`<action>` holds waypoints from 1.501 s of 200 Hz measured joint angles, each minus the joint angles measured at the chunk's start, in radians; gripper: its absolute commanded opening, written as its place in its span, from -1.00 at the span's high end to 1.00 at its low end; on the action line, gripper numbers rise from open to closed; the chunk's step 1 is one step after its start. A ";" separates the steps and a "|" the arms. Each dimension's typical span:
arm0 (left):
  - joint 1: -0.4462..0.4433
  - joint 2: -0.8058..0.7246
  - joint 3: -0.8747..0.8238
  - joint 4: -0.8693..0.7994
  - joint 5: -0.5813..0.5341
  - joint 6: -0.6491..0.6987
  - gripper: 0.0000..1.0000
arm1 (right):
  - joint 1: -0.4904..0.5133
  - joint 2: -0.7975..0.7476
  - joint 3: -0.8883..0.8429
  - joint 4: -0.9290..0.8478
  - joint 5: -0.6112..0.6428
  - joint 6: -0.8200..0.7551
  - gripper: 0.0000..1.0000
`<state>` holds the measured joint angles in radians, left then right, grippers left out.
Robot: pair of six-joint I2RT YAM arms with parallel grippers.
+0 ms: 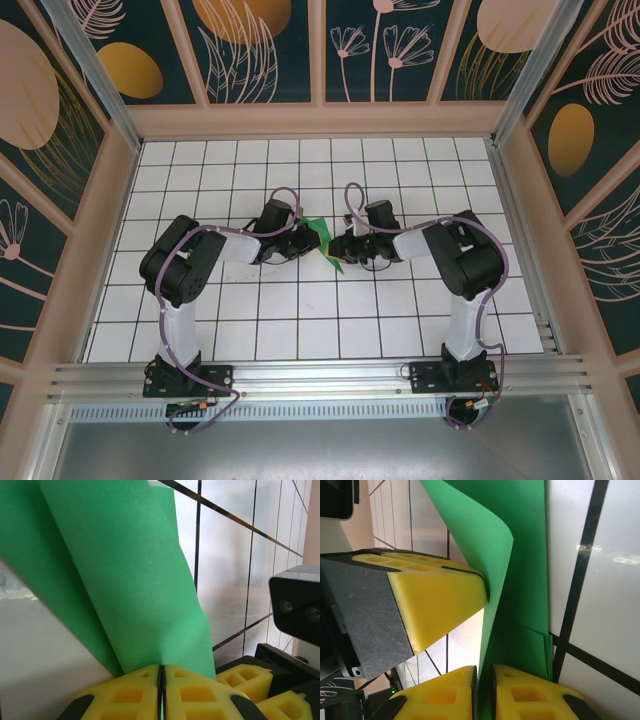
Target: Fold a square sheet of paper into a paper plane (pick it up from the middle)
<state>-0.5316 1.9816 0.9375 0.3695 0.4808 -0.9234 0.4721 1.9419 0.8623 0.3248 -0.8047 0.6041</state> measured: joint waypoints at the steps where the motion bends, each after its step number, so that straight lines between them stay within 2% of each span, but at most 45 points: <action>1: 0.000 0.000 0.000 0.000 0.000 0.000 0.74 | 0.000 0.000 0.000 0.000 0.000 0.000 0.64; 41: 0.000 0.000 0.006 -0.011 -0.002 0.000 0.74 | 0.002 -0.014 0.000 -0.037 0.022 -0.026 0.66; 76: 0.000 0.002 0.009 -0.016 -0.002 -0.001 0.75 | 0.006 -0.040 -0.001 -0.076 0.054 -0.059 0.55; 167: 0.000 0.005 0.026 -0.049 -0.003 -0.002 0.75 | 0.066 -0.148 -0.005 -0.188 0.289 -0.159 0.44; 217: 0.000 0.006 0.030 -0.056 -0.003 -0.001 0.76 | 0.109 -0.150 -0.002 -0.229 0.346 -0.182 0.42; 244: 0.000 0.006 0.032 -0.060 -0.003 -0.002 0.76 | 0.117 -0.150 0.001 -0.236 0.364 -0.189 0.51; 300: 0.000 0.006 0.050 -0.088 -0.006 0.001 0.73 | 0.111 -0.130 0.001 -0.225 0.348 -0.206 0.87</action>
<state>-0.5316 1.9877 0.9871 0.2813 0.4747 -0.9222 0.5835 1.8118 0.8631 0.0994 -0.4568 0.3977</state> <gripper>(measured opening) 0.130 0.093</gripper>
